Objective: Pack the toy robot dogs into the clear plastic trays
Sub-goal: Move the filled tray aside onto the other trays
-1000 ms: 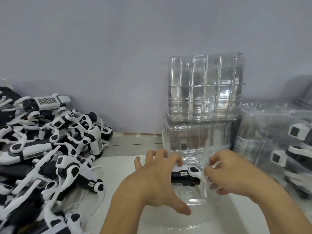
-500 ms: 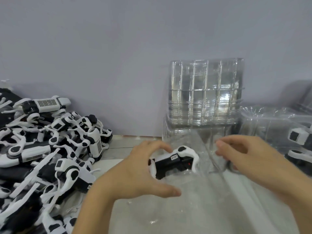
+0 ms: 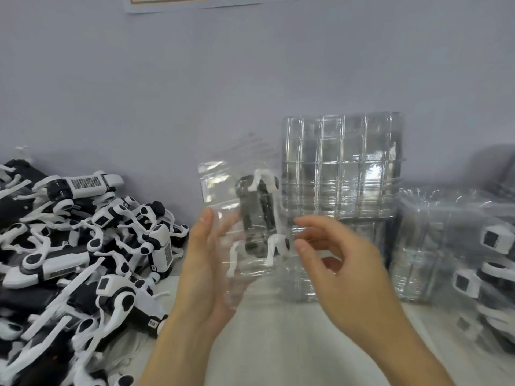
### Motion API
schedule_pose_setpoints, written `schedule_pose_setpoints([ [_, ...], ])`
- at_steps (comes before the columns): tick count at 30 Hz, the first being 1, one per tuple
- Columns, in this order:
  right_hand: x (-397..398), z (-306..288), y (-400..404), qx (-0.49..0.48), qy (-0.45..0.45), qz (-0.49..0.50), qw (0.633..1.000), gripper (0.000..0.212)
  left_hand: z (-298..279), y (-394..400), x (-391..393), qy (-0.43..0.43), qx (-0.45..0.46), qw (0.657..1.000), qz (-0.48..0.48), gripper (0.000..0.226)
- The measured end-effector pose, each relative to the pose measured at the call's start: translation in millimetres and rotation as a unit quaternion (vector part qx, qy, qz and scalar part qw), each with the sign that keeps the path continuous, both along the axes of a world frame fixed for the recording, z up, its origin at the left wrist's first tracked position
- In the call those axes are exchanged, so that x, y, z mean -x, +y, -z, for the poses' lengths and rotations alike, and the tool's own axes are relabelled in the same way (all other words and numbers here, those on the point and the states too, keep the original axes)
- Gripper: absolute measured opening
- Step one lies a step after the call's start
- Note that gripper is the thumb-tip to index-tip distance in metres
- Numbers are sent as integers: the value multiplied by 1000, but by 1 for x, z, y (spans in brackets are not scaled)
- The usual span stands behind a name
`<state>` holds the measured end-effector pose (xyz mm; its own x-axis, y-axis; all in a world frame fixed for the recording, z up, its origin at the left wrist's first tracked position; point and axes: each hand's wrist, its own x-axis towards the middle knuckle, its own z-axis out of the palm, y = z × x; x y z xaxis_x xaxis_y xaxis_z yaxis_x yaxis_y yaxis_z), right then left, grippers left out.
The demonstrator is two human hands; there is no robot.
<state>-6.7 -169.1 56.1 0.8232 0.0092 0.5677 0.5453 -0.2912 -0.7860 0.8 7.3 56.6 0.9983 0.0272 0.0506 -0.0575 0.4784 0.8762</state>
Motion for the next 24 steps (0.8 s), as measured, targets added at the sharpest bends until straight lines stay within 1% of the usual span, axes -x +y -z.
schedule_pose_setpoints([
  [3, 2, 2, 9, 0, -35, -10, 999, 23, 3, -4, -1, 16, 39, 999, 7, 90],
  [6, 2, 3, 10, -4, -54, -10, 998, 29, 7, -4, -1, 32, 99, 994, 41, 89],
  [9, 1, 4, 12, 2, -61, -10, 998, 31, 12, -2, -3, 50, 126, 989, 66, 91],
  [11, 1, 5, 13, 4, -65, -6, 998, 31, 13, -2, -3, 41, 136, 987, 75, 91],
  [17, 0, 6, 14, 22, -74, 6, 997, 29, 14, -2, -6, 23, 145, 985, 90, 94],
  [20, 0, 6, 15, 31, -77, 11, 996, 28, 16, -1, -6, 15, 134, 987, 91, 90],
  [24, 1, 6, 14, 35, -73, 8, 997, 27, 17, 0, -6, 21, 113, 991, 64, 81],
])
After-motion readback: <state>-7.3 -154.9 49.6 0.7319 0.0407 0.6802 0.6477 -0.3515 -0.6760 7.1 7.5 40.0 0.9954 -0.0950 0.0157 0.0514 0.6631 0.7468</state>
